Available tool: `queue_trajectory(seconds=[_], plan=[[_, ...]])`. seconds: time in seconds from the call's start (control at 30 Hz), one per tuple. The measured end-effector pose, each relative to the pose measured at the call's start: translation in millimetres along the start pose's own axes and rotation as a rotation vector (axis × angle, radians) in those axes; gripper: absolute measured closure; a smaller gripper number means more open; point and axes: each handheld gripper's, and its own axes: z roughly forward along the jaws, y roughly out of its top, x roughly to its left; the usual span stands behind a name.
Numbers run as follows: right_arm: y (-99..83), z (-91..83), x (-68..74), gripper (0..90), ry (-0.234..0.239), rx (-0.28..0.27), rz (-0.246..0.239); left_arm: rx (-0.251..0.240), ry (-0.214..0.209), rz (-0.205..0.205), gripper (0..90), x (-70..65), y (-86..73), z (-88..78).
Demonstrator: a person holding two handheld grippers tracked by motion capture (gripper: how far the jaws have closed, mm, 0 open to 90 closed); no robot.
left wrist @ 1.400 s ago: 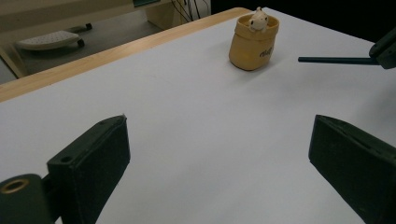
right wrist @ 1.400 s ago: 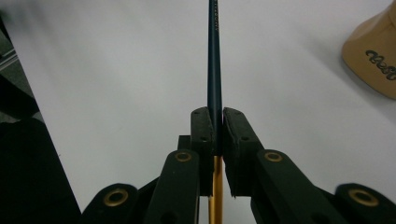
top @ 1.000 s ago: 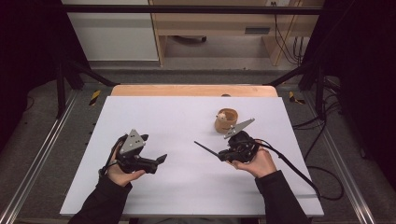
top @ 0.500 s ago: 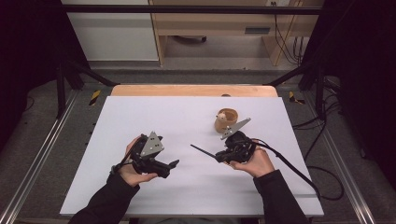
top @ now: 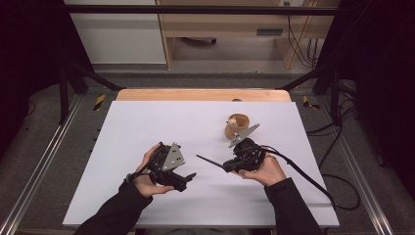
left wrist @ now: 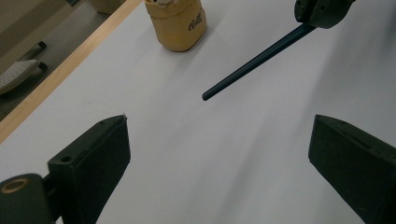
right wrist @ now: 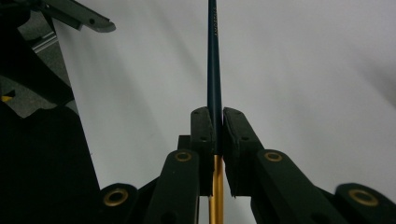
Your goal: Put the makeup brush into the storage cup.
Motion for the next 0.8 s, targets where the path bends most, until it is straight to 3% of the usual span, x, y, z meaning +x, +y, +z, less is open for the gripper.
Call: queue_trajectory(seconds=[0.8], plan=[[0.8,7.8,2.9,83.4,0.065,0.011,-0.002,0.028,-0.016,0.140,10.8,-21.5,12.8,20.6]])
